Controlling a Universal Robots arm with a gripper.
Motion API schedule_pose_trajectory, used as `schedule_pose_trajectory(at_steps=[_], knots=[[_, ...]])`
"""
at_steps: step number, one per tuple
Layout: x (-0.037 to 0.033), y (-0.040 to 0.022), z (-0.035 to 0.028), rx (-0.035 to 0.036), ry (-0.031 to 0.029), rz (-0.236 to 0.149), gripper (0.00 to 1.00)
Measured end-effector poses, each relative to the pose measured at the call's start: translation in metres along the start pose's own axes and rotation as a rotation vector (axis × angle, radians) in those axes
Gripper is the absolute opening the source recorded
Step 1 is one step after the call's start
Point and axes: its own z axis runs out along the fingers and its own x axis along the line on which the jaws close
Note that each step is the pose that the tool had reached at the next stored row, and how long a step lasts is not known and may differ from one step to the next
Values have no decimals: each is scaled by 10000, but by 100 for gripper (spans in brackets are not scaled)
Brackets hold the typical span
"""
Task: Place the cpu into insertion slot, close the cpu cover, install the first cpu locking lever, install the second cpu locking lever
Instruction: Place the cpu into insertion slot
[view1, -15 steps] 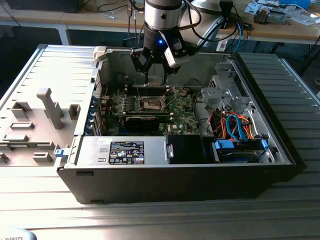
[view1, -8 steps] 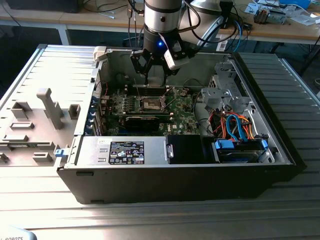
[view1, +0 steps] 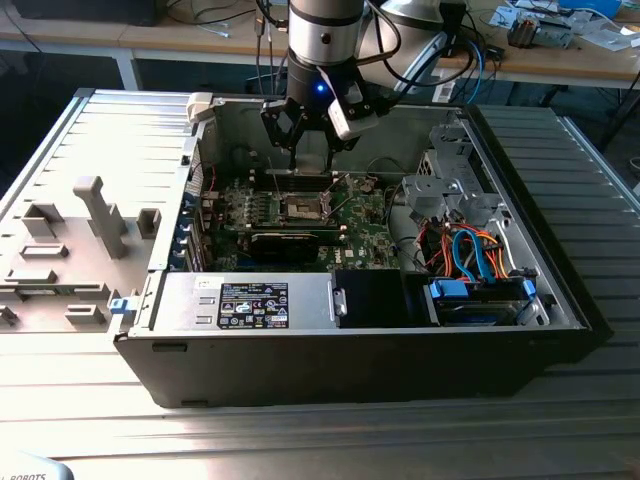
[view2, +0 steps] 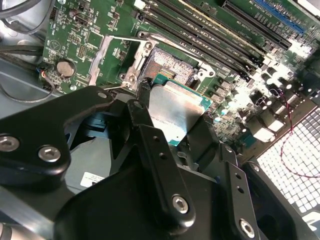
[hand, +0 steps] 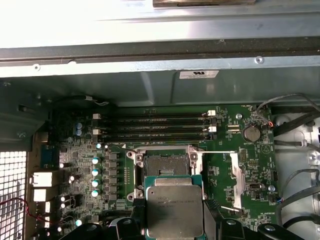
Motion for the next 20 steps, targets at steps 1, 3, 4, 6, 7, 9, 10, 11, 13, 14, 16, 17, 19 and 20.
schedule_pose_trajectory(at_steps=[1,3,4,6,7,9,10,11,13,14,16,17,19,20], knots=[[0,0,0,-1,-2,22,55],[0,0,0,7,-9,87,55],[0,0,0,9,-10,106,55],[0,0,1,9,-13,144,55],[0,0,1,9,-15,170,55],[0,0,2,9,-18,196,55],[0,0,2,9,-18,206,55],[0,0,3,9,-19,214,55],[0,0,4,11,-21,234,55],[0,0,4,12,-22,242,55],[0,0,6,14,-25,276,55],[0,-1,6,15,-27,288,55],[0,-1,8,16,-29,318,55],[0,-1,8,16,-30,326,55]])
